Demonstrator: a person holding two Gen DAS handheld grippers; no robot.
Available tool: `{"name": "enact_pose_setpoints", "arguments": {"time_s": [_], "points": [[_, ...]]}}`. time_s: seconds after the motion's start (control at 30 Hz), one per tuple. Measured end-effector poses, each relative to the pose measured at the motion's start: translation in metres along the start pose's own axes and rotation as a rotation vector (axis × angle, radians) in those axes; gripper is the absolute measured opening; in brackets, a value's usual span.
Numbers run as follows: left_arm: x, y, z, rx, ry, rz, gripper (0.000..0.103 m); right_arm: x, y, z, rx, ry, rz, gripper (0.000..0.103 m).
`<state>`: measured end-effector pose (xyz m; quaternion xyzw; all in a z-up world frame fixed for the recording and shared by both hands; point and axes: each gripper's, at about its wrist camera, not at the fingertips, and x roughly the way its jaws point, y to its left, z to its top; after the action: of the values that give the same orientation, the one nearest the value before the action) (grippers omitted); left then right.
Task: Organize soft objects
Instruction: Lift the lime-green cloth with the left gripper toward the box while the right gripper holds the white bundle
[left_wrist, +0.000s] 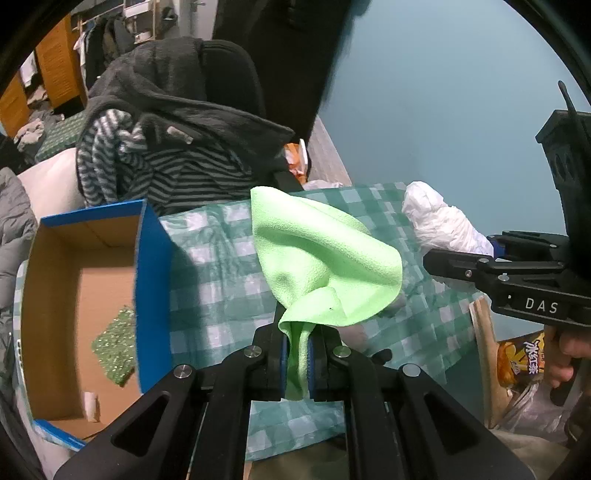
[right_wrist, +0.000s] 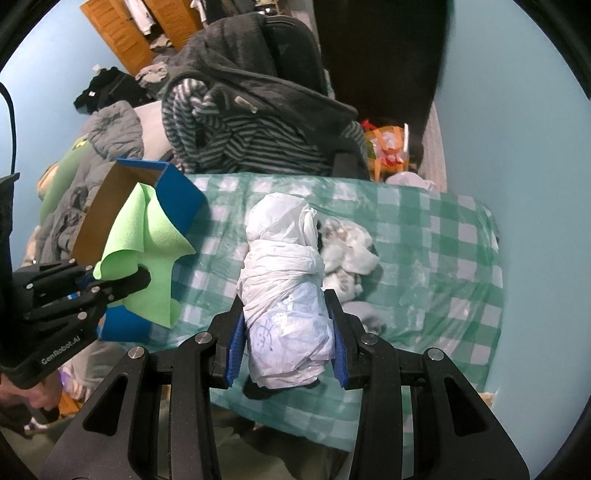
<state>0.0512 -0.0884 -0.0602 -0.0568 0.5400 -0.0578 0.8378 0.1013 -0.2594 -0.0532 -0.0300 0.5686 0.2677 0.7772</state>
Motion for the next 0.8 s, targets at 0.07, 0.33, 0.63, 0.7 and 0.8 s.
{"name": "enact_pose_setpoints", "arguments": {"time_s": [0.07,0.33,0.63,0.7,0.8], "points": [[-0.003,0.006,0.000,-0.006,-0.005,0.007,0.008,0.001,0.008,0.004,-0.009,-0.002,0.004,0.038],[-0.020,0.035,-0.003,-0.043,-0.035,0.028,0.008,0.005,0.040,0.018,-0.055,-0.006,0.023,0.038],[-0.038,0.068,-0.011,-0.101,-0.058,0.051,0.008,0.013,0.078,0.033,-0.111,-0.005,0.051,0.038],[-0.041,0.075,-0.013,-0.110,-0.060,0.058,0.008,0.016,0.087,0.036,-0.124,-0.004,0.056,0.038],[-0.044,0.086,-0.016,-0.126,-0.062,0.068,0.008,0.019,0.100,0.041,-0.146,-0.003,0.065,0.038]]}}
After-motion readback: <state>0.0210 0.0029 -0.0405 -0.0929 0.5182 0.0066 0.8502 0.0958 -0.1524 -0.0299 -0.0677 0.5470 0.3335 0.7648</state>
